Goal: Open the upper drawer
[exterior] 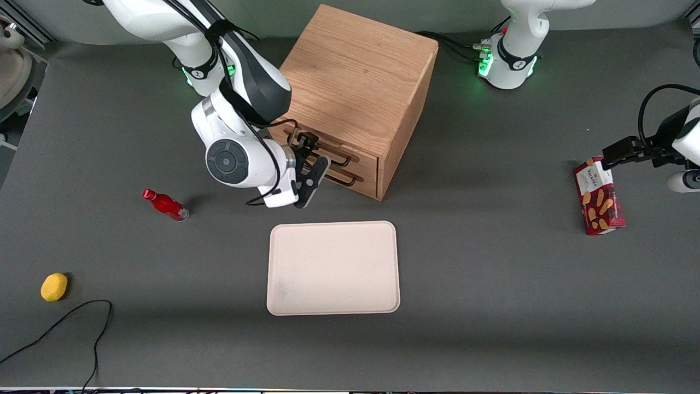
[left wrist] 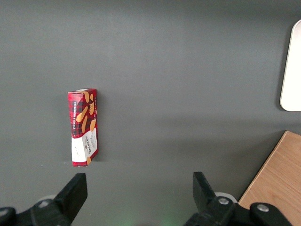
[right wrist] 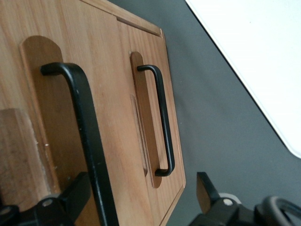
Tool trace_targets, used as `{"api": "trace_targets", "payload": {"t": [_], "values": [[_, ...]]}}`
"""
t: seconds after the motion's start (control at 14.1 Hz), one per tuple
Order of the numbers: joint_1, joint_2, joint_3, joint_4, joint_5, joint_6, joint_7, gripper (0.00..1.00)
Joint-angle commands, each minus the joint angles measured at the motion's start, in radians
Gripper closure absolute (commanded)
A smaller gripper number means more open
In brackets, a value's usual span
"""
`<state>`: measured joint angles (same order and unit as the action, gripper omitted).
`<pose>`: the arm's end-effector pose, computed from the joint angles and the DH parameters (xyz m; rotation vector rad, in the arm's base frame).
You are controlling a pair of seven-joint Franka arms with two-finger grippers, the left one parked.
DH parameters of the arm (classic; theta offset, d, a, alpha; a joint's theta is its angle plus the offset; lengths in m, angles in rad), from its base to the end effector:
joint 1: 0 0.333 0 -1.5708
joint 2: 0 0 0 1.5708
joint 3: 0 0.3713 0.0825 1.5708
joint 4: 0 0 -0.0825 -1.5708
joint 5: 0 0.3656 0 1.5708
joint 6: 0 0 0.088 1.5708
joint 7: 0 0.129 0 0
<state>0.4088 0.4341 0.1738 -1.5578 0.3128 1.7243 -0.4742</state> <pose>0.5338 0.3735 0.4245 -2.4424 -1.2729 0.3927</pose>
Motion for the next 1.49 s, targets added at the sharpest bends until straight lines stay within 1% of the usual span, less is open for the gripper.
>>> {"api": "trace_targets", "payload": {"t": [0.0,0.71,1.07,1.21,1.42], "values": [[0.022,0.003,-0.011,-0.008,0.016,0.034,-0.040,0.00],[0.016,0.017,-0.020,0.002,0.006,0.067,-0.077,0.00],[0.013,0.051,-0.039,0.051,-0.011,0.072,-0.078,0.00],[0.007,0.052,-0.039,0.051,-0.011,0.074,-0.122,0.00],[-0.007,0.063,-0.039,0.054,-0.012,0.089,-0.129,0.00]]}}
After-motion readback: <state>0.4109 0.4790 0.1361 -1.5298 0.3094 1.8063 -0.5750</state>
